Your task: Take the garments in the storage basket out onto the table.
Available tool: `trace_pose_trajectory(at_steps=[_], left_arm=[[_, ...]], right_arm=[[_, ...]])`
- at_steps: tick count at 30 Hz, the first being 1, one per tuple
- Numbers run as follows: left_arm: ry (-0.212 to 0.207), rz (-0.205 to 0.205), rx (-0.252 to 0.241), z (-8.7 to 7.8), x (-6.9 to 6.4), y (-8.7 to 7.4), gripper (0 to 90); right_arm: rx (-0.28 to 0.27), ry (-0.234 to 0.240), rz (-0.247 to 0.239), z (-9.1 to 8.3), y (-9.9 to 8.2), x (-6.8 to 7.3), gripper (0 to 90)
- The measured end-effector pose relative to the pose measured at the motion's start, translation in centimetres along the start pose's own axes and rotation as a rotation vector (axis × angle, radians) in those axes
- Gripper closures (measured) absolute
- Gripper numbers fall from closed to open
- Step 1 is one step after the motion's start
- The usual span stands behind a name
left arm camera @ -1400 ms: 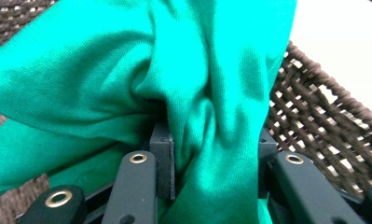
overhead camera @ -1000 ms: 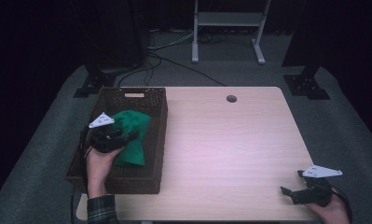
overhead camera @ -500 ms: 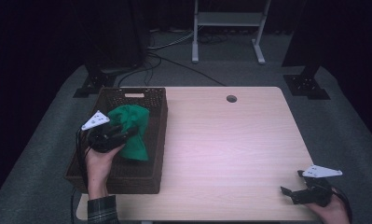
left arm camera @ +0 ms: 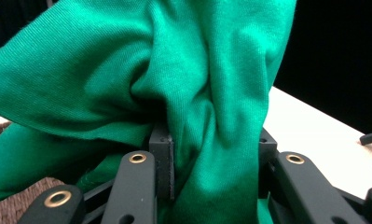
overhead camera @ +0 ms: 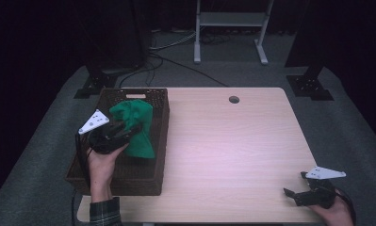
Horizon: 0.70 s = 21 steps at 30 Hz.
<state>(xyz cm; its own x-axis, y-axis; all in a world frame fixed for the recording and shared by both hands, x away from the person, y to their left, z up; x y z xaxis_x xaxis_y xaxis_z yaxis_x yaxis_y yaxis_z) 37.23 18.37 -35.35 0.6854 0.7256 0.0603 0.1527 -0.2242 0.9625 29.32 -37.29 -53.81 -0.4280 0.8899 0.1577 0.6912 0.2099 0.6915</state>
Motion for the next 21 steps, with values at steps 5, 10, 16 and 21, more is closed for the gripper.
trace_pose_trajectory(at_steps=[5, 10, 16, 21], left_arm=[[0.005, 0.016, -0.023, 0.1, -0.9, 0.9, 63.5], [-0.009, 0.033, -0.043, 0.4, -1.9, 1.8, 63.5], [-0.020, 0.046, -0.061, 0.8, -2.9, 2.6, 63.5], [-0.031, 0.059, -0.076, 1.3, -3.8, 3.1, 63.5]], right_arm=[[0.000, 0.000, -0.001, 0.0, 0.0, 0.0, 0.0], [-0.001, 0.000, 0.001, 0.0, 0.0, 0.0, 0.0], [-0.001, 0.001, 0.000, 0.0, 0.0, 0.0, 0.0], [0.000, 0.000, 0.000, 0.0, 0.0, 0.0, 0.0]])
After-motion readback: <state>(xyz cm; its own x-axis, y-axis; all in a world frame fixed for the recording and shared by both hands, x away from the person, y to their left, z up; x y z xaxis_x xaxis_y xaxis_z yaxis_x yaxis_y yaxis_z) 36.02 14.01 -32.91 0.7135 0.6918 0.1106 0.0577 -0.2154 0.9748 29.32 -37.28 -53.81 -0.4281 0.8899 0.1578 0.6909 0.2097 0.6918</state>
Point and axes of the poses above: each handheld gripper's, and its own axes: z roughly forward along the jaws, y roughly out of its top, x roughly to its left, the point moved 7 cm from there along z, roughly forward along the jaws, and after that the axes turned 12 degrees about z, right-handed, at the moved point
